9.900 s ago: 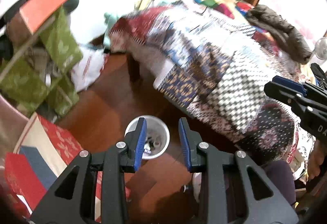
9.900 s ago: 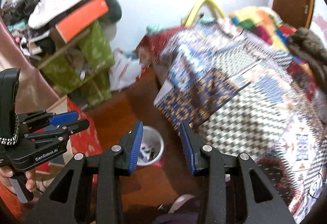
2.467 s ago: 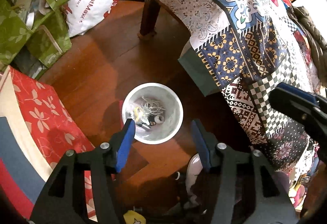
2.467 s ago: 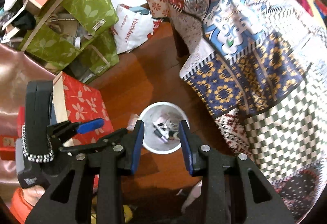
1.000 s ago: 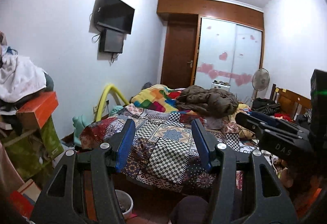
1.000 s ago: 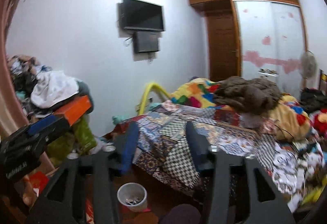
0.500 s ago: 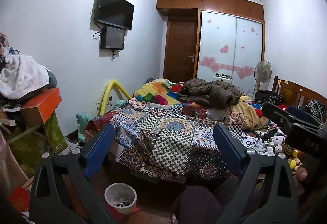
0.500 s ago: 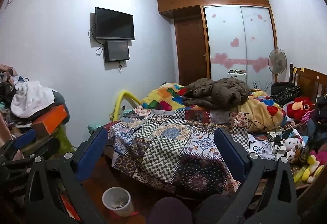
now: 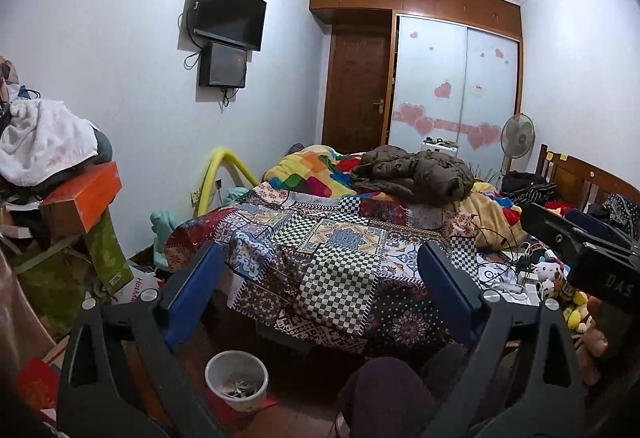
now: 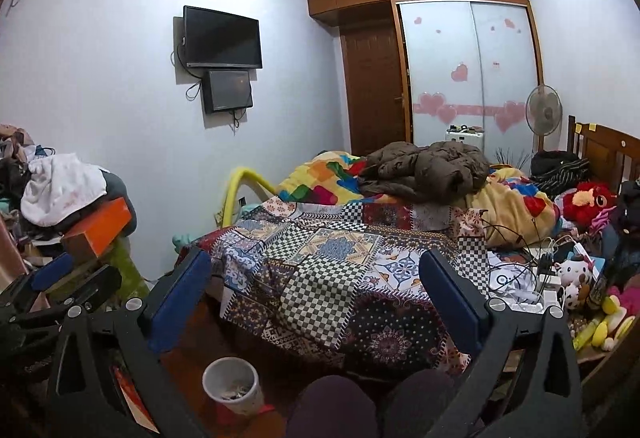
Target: Collect trash
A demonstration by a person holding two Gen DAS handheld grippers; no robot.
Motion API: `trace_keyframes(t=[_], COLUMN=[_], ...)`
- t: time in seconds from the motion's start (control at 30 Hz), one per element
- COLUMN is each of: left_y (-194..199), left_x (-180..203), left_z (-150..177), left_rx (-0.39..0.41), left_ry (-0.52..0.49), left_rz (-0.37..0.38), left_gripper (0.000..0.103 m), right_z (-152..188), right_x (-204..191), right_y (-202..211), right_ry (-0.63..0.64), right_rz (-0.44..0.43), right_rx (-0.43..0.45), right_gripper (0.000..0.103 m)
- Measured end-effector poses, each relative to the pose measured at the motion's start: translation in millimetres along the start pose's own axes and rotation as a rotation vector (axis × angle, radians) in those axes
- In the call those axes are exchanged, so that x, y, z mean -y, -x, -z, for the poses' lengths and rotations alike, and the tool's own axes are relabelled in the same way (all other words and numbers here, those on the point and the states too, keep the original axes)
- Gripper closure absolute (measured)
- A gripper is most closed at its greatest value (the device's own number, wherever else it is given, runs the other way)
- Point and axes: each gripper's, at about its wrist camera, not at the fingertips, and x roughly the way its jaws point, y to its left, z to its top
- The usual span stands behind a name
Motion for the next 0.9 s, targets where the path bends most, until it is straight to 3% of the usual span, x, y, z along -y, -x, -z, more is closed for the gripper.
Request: trace_keyframes(t=[0.9], left_y=[-3.4], left_x=[-1.2], left_z=[4.5], left_rx=[-0.02], left_ry=[-0.003], left_rz=[-0.006], left_gripper=[0.005], right_z=[1.2], right_x=[-6.3], right_y=[1.2], right_ry=[0.035], right_rz=[-0.022], right_rx=[-0.021], right_gripper=[0.0])
